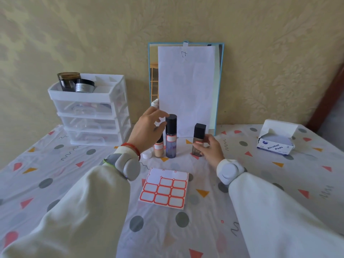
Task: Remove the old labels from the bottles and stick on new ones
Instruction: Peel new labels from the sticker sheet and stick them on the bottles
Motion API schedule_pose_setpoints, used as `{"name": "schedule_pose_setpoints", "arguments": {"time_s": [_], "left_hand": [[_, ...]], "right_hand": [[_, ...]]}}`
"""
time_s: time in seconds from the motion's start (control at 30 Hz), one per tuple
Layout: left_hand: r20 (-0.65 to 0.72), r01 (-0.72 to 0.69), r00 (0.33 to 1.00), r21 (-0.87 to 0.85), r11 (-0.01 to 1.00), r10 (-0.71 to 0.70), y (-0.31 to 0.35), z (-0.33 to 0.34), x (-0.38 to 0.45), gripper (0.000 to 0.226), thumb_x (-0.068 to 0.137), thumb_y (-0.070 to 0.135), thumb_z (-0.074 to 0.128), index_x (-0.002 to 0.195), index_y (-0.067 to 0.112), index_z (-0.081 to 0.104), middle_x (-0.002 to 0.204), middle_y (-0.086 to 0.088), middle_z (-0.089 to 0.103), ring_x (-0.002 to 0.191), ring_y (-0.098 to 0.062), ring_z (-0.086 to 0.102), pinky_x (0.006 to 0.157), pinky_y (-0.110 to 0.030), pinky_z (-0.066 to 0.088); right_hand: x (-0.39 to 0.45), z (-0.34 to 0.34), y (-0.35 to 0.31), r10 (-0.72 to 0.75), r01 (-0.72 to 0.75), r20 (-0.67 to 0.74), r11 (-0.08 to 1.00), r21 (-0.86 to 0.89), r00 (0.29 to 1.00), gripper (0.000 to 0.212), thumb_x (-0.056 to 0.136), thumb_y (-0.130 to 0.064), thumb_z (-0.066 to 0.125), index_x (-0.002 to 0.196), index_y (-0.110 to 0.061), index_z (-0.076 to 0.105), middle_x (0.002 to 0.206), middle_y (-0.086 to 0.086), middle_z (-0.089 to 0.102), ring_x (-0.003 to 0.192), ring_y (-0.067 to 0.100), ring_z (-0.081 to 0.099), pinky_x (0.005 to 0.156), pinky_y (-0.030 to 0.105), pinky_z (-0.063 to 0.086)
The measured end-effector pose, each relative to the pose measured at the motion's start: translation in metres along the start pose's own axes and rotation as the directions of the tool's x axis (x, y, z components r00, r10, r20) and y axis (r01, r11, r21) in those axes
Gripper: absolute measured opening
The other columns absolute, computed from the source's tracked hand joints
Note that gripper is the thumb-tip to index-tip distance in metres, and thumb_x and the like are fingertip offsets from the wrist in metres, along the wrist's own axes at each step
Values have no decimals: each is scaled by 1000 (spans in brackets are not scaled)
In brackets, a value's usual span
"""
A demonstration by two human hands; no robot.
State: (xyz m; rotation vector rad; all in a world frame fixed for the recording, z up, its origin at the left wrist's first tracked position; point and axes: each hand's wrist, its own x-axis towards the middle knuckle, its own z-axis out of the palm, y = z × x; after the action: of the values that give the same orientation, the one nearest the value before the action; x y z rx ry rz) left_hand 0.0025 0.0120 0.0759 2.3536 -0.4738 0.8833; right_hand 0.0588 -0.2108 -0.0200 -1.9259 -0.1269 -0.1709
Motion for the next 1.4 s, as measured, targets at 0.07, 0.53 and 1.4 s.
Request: {"name": "schedule_pose_setpoints", "arguments": {"time_s": [0.07,0.53,1.4], "left_hand": [[-28,8,1000,-6,1000,-8,1,-2,-1,18,88,3,61,103,11,67,87,7,53,68,-1,53,63,-17,47],[264,200,943,32,979,-201,-5,-12,-42,15,94,7,55,100,2,67,81,-8,65,69,-26,63,71,-33,55],[605,360,715,110,926,-350,-10,19,-86,46,80,24,76,122,18,60,120,-4,63,107,-19,59,98,-27,46]], "right_hand": [[1,0,-3,-26,26,34,1000,-5,999,42,86,-27,70,123,-18,52,124,5,60,96,28,64,83,37,56],[4,20,-16,-48,58,249,998,-31,967,42,90,-24,65,129,-20,47,121,-2,59,84,13,61,52,10,46],[-70,1,-23,143,-36,494,975,-219,857,26,76,-33,79,95,-18,70,85,-3,73,59,5,63,52,16,47]]}}
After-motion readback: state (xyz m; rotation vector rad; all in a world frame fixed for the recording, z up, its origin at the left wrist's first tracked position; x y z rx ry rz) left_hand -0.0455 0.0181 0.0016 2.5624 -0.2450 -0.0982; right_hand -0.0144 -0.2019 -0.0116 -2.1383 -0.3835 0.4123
